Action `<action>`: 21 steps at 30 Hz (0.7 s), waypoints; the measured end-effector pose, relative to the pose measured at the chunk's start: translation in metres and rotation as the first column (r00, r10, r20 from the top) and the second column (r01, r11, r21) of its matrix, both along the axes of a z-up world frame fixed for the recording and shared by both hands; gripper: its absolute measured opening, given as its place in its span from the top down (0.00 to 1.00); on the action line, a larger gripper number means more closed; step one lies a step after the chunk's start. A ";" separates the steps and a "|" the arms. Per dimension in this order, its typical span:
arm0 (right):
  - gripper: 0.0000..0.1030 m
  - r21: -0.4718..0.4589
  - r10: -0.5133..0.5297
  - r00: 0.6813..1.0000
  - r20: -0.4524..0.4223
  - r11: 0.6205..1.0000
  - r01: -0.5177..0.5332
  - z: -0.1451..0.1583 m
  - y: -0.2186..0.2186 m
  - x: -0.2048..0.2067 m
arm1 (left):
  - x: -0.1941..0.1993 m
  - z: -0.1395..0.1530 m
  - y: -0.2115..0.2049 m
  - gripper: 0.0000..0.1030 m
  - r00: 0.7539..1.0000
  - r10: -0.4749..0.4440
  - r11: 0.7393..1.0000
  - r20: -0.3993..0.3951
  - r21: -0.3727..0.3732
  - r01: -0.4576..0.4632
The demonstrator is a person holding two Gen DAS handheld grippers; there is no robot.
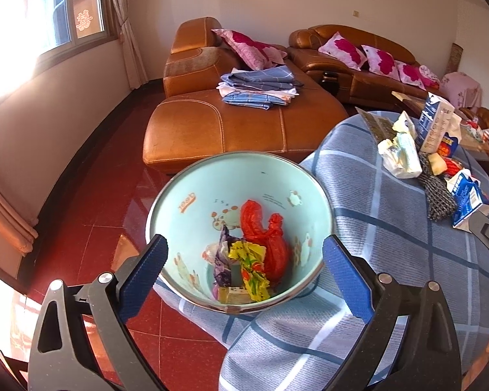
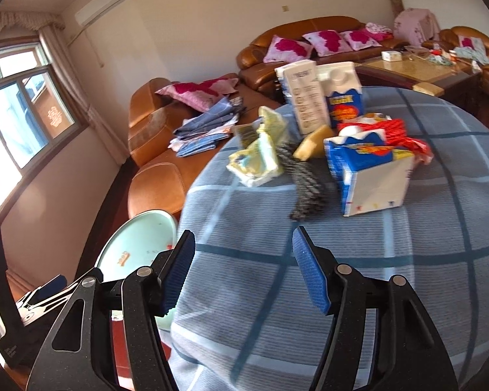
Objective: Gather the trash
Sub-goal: 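Move both grippers back toward the trash pile on the table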
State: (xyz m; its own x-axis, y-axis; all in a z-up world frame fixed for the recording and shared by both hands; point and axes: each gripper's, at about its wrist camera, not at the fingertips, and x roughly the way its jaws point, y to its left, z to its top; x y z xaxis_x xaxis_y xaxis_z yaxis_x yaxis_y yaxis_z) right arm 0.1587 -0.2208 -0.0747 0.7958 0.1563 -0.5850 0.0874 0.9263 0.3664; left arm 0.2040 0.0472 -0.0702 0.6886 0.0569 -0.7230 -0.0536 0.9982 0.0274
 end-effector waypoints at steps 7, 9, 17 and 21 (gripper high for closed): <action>0.39 -0.002 -0.055 0.998 -0.002 0.998 0.055 -0.003 -0.023 -0.007 | -0.001 -0.001 -0.022 0.09 0.999 -0.040 0.999 -0.005 0.001 0.040; 0.36 -0.005 -0.067 0.998 -0.002 0.998 0.067 -0.004 -0.029 -0.009 | -0.001 -0.001 -0.028 0.09 0.999 -0.053 0.999 -0.005 0.004 0.053; 0.27 -0.016 -0.152 0.988 -0.026 0.988 0.151 -0.012 -0.062 -0.018 | -0.002 -0.002 -0.054 0.09 0.993 -0.114 0.993 -0.018 -0.017 0.114; 0.24 -0.025 -0.198 0.979 -0.046 0.980 0.197 -0.019 -0.081 -0.020 | -0.003 -0.005 -0.071 0.09 0.985 -0.171 0.984 -0.027 -0.053 0.169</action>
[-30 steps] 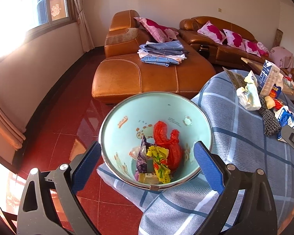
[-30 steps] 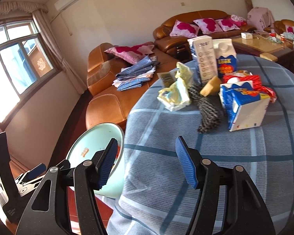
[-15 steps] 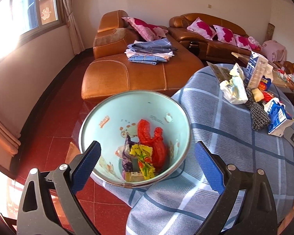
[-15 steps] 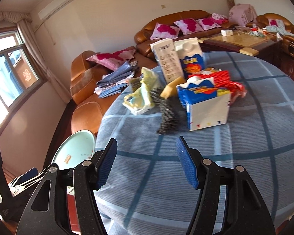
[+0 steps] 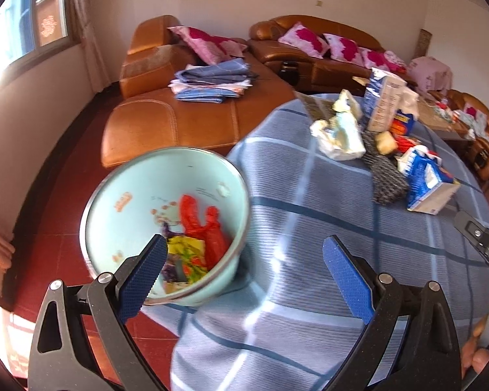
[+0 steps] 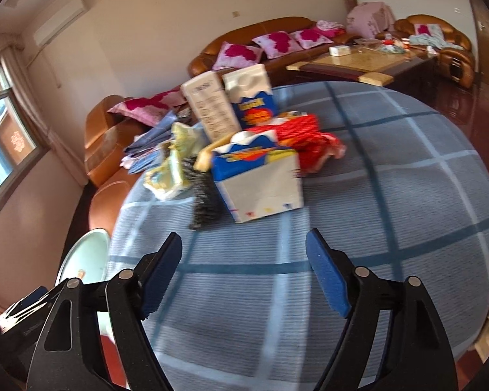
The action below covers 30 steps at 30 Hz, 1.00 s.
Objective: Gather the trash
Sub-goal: 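Move both grippers back toward the trash pile on the table, then grasp the white-blue LOOK milk carton with the right gripper while the left gripper grasps the black mesh scrubber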
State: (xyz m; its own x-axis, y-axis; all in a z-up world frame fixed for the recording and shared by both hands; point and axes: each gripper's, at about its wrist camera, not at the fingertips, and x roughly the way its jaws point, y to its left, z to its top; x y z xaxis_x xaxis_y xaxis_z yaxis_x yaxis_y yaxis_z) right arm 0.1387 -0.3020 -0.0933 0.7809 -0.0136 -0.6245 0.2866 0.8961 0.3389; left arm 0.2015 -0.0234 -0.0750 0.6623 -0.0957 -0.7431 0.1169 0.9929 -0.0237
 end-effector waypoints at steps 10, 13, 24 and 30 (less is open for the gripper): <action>0.16 -0.030 -0.015 1.000 -0.019 0.999 0.014 -0.002 -0.020 0.022 | 0.004 -0.011 -0.019 0.10 0.996 -0.082 0.996 -0.029 -0.041 0.081; 0.15 -0.061 0.021 0.999 -0.025 0.998 -0.022 -0.001 -0.015 0.040 | 0.007 -0.010 -0.015 0.10 0.997 -0.075 0.996 -0.028 -0.043 0.074; 0.22 -0.120 0.063 0.993 -0.101 0.990 -0.075 -0.020 -0.010 0.092 | 0.027 -0.013 -0.018 0.11 0.998 -0.062 0.997 -0.033 -0.036 0.061; 0.28 -0.081 0.089 0.994 -0.065 0.992 -0.094 -0.019 -0.019 0.085 | 0.037 -0.013 -0.035 0.12 0.996 -0.089 0.995 -0.032 -0.052 0.087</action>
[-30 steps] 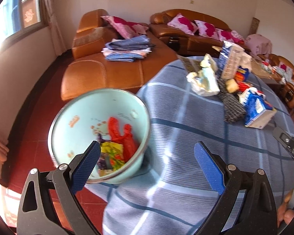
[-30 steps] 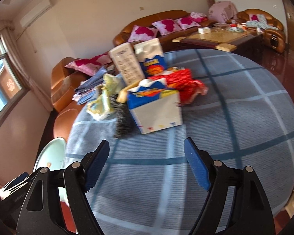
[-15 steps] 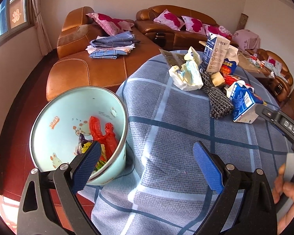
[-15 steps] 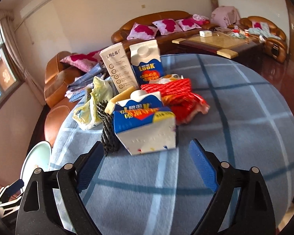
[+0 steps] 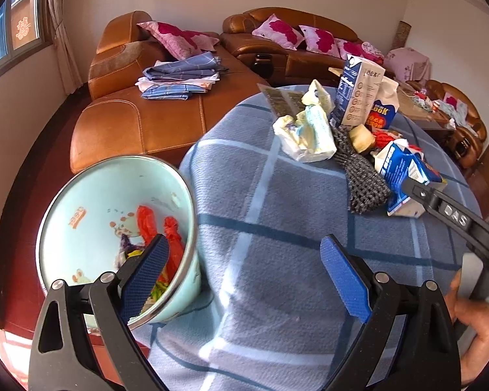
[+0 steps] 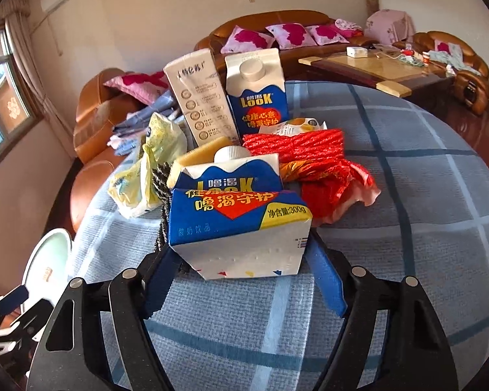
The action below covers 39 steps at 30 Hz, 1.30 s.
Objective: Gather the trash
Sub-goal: 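Grasp the white-blue LOOK milk carton with the right gripper while the left gripper grasps the black mesh scrubber, then carry the milk carton and black scrubber over the wastebasket with both grippers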
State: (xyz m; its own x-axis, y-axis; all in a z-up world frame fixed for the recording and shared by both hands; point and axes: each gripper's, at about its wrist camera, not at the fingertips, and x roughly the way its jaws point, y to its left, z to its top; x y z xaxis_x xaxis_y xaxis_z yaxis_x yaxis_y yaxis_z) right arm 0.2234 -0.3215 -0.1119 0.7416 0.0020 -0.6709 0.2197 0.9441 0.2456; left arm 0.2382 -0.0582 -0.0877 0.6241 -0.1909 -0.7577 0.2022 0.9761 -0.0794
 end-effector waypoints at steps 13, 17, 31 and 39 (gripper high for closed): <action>0.30 0.097 -0.177 0.976 0.127 0.982 0.165 0.032 -0.066 -0.076 | 0.029 -0.004 -0.094 0.24 0.994 -0.109 0.992 0.008 -0.056 0.109; 0.30 0.103 -0.189 0.974 0.127 0.979 0.177 0.033 -0.075 -0.080 | 0.040 -0.015 -0.122 0.30 0.993 -0.118 0.992 -0.014 -0.051 0.117; 0.30 0.128 -0.197 0.970 0.141 0.975 0.179 0.035 -0.074 -0.093 | 0.040 -0.025 -0.111 0.79 0.986 -0.149 0.985 -0.071 -0.092 0.143; 0.30 0.095 -0.170 0.966 0.196 0.984 0.153 0.059 -0.051 -0.106 | -0.006 0.005 -0.068 0.79 0.983 -0.182 0.976 -0.006 -0.118 0.180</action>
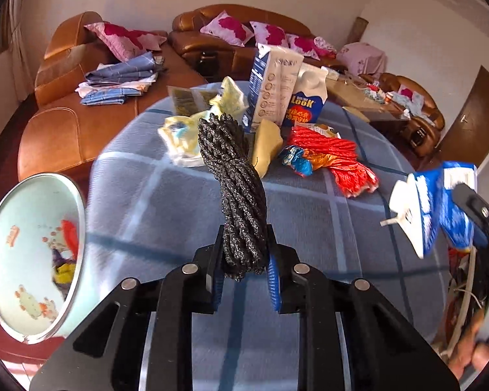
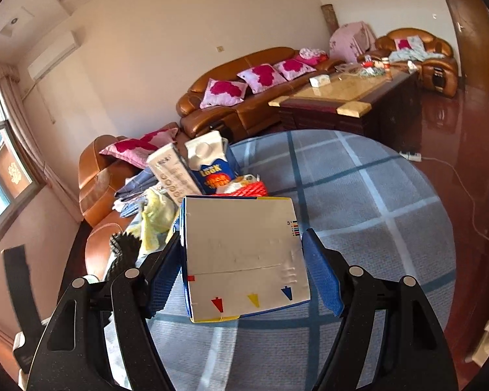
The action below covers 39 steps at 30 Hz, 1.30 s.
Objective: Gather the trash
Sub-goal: 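Carry the milk carton and black scrubber over the wastebasket with both grippers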
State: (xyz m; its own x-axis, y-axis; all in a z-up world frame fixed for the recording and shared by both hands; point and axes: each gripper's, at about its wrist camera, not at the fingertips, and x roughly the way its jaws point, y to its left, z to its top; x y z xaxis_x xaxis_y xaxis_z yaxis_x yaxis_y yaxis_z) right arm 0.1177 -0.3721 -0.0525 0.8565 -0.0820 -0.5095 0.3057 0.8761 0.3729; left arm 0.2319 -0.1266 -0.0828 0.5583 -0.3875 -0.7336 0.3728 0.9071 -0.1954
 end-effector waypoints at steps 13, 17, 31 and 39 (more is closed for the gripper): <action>0.30 -0.033 0.153 0.988 0.018 0.988 -0.153 0.017 0.073 0.007 | -0.028 0.021 0.083 0.79 0.990 0.124 0.992 0.066 0.028 -0.126; 0.30 -0.033 0.205 0.979 0.019 0.978 -0.204 0.019 0.096 0.014 | -0.028 0.021 0.107 0.79 0.981 0.180 0.982 0.071 0.053 -0.184; 0.30 -0.051 0.364 0.931 0.020 0.930 -0.363 0.026 0.176 0.037 | -0.033 0.023 0.171 0.79 0.951 0.298 0.951 0.082 0.064 -0.304; 0.30 -0.072 0.426 0.905 0.011 0.903 -0.424 0.028 0.218 0.049 | -0.037 0.021 0.207 0.79 0.931 0.357 0.932 0.074 0.039 -0.360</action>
State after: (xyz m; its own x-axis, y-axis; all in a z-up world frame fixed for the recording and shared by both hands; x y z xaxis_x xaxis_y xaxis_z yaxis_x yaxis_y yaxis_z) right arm 0.1664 -0.1546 -0.0249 0.8305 0.2597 -0.4928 -0.1098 0.9436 0.3123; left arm 0.1951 0.0809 -0.0619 0.6997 -0.1157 -0.7050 0.0314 0.9908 -0.1314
